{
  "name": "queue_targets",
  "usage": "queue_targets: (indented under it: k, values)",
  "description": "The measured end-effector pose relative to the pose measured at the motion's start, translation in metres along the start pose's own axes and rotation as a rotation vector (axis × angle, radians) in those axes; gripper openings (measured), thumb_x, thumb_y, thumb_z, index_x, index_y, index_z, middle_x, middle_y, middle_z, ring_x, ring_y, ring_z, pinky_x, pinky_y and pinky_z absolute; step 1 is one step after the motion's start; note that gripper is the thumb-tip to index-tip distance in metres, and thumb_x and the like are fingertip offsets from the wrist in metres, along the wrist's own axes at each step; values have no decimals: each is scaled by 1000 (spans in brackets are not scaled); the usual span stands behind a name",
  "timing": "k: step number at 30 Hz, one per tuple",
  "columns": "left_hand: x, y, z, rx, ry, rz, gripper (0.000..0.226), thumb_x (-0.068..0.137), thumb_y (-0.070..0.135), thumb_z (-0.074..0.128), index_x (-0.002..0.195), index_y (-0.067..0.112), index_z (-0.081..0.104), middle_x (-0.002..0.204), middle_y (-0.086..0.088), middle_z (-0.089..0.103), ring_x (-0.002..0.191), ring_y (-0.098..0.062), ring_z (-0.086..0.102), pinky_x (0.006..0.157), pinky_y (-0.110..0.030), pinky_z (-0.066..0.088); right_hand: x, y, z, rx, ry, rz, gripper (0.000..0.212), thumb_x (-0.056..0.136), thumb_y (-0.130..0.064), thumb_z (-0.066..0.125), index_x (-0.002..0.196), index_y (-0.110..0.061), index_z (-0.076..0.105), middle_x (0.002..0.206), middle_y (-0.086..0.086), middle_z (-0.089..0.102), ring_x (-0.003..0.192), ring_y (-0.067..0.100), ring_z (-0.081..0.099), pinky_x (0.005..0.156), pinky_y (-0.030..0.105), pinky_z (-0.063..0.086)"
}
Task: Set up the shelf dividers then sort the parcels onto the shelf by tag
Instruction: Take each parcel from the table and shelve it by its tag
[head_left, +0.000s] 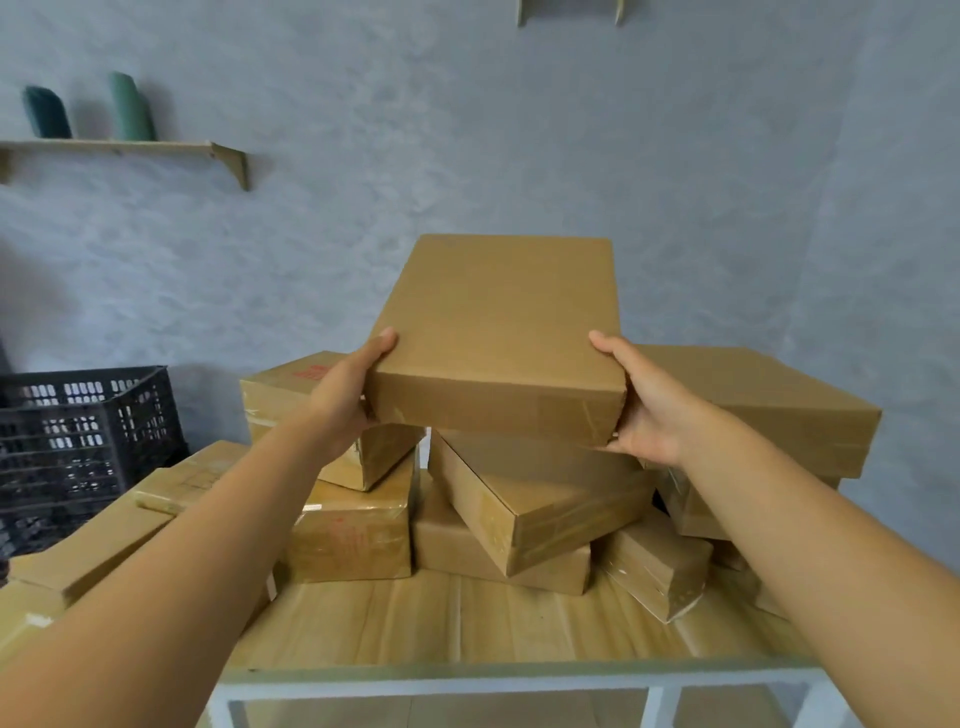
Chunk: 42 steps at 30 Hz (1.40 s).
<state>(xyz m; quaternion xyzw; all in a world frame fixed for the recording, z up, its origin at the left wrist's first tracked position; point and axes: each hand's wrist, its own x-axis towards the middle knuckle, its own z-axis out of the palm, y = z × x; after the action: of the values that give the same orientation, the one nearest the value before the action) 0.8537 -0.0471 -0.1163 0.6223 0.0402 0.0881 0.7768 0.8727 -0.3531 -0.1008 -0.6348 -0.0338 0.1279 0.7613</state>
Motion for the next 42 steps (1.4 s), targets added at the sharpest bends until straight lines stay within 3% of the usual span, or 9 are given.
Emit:
queue_targets:
  k: [3, 6, 11, 15, 20, 28, 37, 40, 42]
  values:
    - [-3, 7, 2, 441, 86, 51, 67, 91, 47, 64, 147, 24, 37, 135, -6, 54, 104, -22, 61, 77, -35, 55, -1, -6, 9, -145, 103, -133, 73, 76, -60, 75, 135, -23, 54, 138, 8, 61, 117, 24, 63, 97, 45, 52]
    - [-16, 19, 21, 684, 90, 152, 77, 94, 41, 63, 156, 29, 19, 151, -8, 43, 122, -25, 53, 92, -33, 38, -2, -9, 26, -403, 300, -356, 116, 71, -64, 76, 159, -26, 11, 161, 2, 29, 144, 24, 36, 115, 44, 34]
    - [-53, 48, 87, 393, -197, 165, 90, 75, 59, 73, 150, 34, 29, 141, 5, 50, 120, -31, 58, 99, -45, 50, -10, -2, 76, -832, 503, -721, 124, 72, -59, 78, 159, -13, 3, 159, 9, 25, 144, 29, 32, 110, 42, 36]
    - [-64, 68, 109, 149, -4, 191, 88, 72, 55, 80, 138, 19, 35, 114, 4, 61, 101, -28, 67, 78, -44, 58, -21, 9, 98, -1025, 569, -994, 119, 69, -50, 84, 156, -8, 16, 152, 12, 33, 137, 31, 37, 107, 47, 41]
    - [-60, 65, 104, 66, 278, 409, 110, 58, 55, 89, 140, 22, 23, 121, 4, 55, 112, -17, 58, 97, -37, 51, -28, 29, 112, -1127, 445, -1164, 101, 78, -28, 79, 154, -5, 17, 154, 13, 22, 138, 33, 32, 109, 45, 43]
    - [-49, 65, 59, 201, 360, 439, 103, 58, 66, 72, 146, 30, 32, 129, 3, 58, 110, -19, 61, 98, -41, 52, -29, 13, 95, -1010, 8, -1018, 66, 98, -40, 56, 156, -28, 25, 158, -8, 26, 146, 14, 24, 120, 40, 28]
    - [-45, 55, -9, 122, 139, 280, 72, 61, 67, 64, 116, 20, 67, 101, -3, 77, 92, -22, 74, 71, -34, 58, -1, -4, 36, -618, 266, -391, 103, 78, -67, 68, 157, -36, 10, 159, 1, 32, 139, 26, 43, 112, 51, 39]
    - [-43, 53, -25, 27, 57, 192, 53, 79, 63, 58, 112, 23, 69, 99, -6, 78, 85, -23, 75, 69, -34, 58, -3, -3, 28, -290, -9, -179, 117, 51, -80, 77, 149, -31, 36, 137, 0, 63, 117, 22, 65, 97, 44, 54]
    - [-40, 53, -32, 16, -3, 177, 48, 88, 63, 52, 110, 24, 68, 98, -6, 78, 82, -22, 76, 64, -31, 58, -5, 0, 30, -222, -143, -155, 94, 49, -77, 81, 129, -33, 59, 117, -2, 74, 103, 16, 73, 79, 34, 59]
